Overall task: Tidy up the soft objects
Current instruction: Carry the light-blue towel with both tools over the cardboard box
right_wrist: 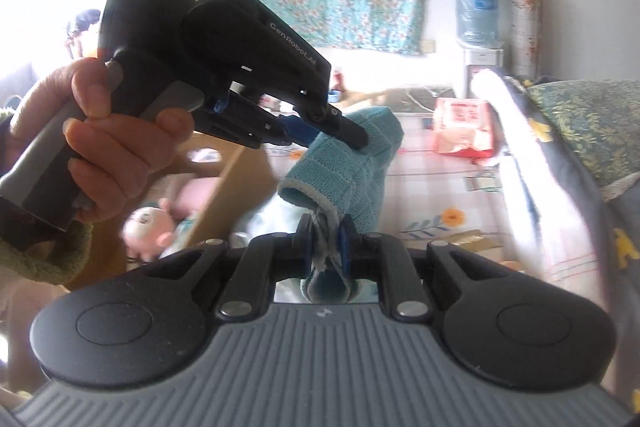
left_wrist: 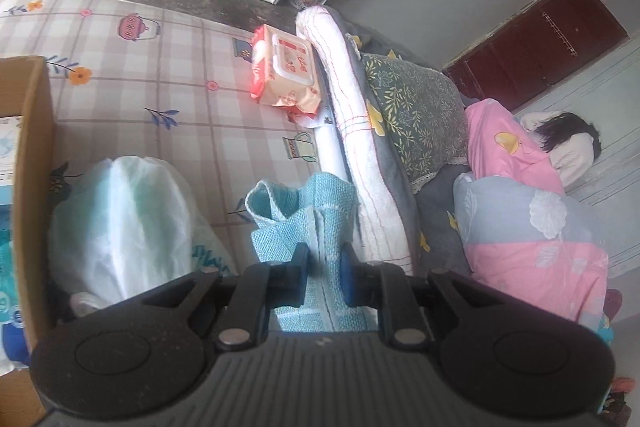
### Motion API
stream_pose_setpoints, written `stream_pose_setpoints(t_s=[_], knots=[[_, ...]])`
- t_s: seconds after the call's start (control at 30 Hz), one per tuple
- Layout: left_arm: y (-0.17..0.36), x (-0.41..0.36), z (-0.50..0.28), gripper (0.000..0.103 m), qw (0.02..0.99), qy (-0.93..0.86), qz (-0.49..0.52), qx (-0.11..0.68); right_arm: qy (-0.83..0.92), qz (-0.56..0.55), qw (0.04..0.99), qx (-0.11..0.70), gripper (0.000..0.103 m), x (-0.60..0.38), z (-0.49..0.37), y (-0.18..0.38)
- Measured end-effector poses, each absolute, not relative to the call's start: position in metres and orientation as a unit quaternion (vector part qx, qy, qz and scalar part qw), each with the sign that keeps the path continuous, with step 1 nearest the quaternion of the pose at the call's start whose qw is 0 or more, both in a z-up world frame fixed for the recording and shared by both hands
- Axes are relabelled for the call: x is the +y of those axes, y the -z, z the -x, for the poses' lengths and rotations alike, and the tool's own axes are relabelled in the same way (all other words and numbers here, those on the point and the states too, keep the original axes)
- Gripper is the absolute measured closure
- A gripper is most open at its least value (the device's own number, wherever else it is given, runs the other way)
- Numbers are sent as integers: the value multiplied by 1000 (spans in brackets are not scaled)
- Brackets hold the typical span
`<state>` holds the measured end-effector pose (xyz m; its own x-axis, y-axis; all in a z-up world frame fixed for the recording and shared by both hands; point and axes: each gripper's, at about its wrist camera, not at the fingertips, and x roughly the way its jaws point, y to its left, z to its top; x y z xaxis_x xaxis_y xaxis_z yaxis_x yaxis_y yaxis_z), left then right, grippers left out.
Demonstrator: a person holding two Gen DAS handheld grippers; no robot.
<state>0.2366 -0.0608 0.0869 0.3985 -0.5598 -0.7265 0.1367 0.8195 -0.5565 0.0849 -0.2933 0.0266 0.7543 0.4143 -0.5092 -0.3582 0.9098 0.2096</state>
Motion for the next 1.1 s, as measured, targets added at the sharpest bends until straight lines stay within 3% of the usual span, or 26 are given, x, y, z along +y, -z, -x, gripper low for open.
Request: stream_pose_setpoints(t_s=[0.3, 0.53, 1.0, 1.1], knots=[[-89, 114, -181, 87, 846, 64, 210, 485, -390, -82, 863, 310, 91, -118, -87, -16], [-63, 205, -180, 87, 847, -7, 167, 505, -442, -57, 818, 364, 91, -1, -105, 3], [-5, 239, -230, 88, 826, -29, 31, 562, -435, -66, 774, 456, 88, 94, -155, 58], [5, 238, -233, 88, 820, -32, 10, 572, -440, -65, 761, 472, 76, 92, -157, 60]])
